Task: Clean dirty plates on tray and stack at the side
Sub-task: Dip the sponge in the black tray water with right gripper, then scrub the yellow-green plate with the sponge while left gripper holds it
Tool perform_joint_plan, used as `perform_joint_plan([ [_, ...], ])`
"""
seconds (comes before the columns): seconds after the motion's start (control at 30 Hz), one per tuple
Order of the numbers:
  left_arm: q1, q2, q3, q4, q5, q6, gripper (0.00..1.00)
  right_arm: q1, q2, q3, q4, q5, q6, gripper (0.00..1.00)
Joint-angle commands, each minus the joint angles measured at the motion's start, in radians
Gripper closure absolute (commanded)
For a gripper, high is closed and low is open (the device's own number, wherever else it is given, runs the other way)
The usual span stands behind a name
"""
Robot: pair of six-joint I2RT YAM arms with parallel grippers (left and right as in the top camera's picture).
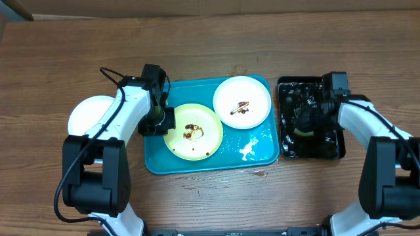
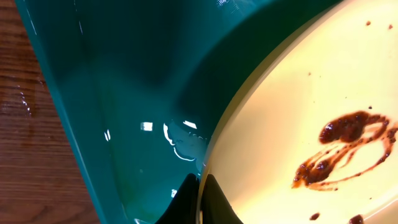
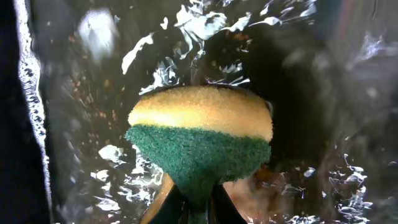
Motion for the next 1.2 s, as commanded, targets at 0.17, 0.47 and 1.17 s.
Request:
perform_joint_plan([
  [0.17,-0.010,-0.024,-0.006,0.000,-0.017,-0.018,0.96,0.005,-0.040,0.108,-0.101,-0.099,0.027,0.96],
  [0.47,-0.014,-0.024,-0.006,0.017,0.045,-0.018,0.96,0.040,-0.142,0.281,-0.322,-0.240,0.053,0.96],
  [1.17,-0.023,-0.024,-0.037,0.010,0.069,-0.018,0.96,0.716,0.029,0.279,0.040,-0.180,0.372,0.96],
])
